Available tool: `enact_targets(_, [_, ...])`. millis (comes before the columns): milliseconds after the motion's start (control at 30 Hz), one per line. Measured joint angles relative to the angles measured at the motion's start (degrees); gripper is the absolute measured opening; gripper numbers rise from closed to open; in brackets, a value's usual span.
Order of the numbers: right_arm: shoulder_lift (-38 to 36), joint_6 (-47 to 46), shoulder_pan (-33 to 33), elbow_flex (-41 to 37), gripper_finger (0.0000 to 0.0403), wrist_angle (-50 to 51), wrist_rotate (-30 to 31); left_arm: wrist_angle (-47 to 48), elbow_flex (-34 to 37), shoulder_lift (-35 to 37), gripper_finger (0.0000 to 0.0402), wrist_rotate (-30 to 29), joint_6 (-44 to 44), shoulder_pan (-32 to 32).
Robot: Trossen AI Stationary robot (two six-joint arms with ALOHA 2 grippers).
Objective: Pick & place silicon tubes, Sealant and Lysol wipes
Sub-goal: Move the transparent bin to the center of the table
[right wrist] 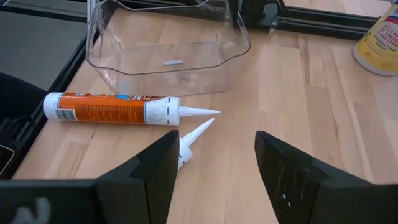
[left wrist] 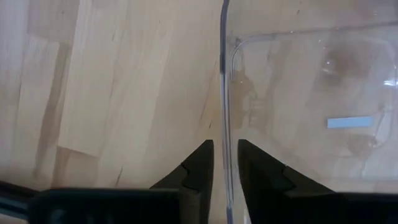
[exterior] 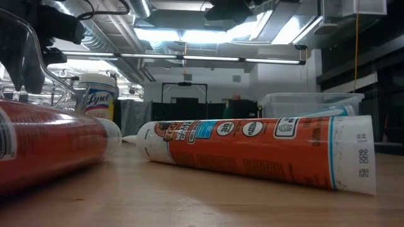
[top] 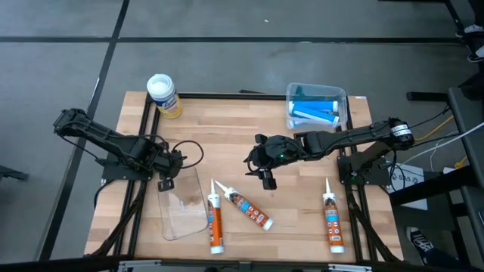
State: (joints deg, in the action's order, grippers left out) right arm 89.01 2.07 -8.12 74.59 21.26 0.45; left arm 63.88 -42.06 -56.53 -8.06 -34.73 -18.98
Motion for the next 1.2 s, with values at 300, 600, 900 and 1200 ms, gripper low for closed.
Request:
enact_targets(300, [0.0, 0.5, 0.0, 0.0, 0.0211, 0.0, 0.0, -1.8, -0.3, -2.7, 0.0009, -1.0, 4.8, 4.1])
enact_targets(600, [0.0, 0.1, 0.0, 0.0, 0.0211, 0.8, 0.0, -11.9, -0.1, -5.0, 0.0006, -1.3, 16.4, 12.7])
enact_targets(900, [0.0, 0.0, 0.0, 0.0, 0.0211, 2.1, 0.0, -21.5, 0.0, -8.1, 0.0007, -2.9, 30.0, 25.8])
enact_targets(1200, [0.0, 0.1, 0.0, 0.0, 0.0211, 2.8, 0.0, -40.4, -0.2, -16.7, 0.0008, -3.2, 45.3, 35.0])
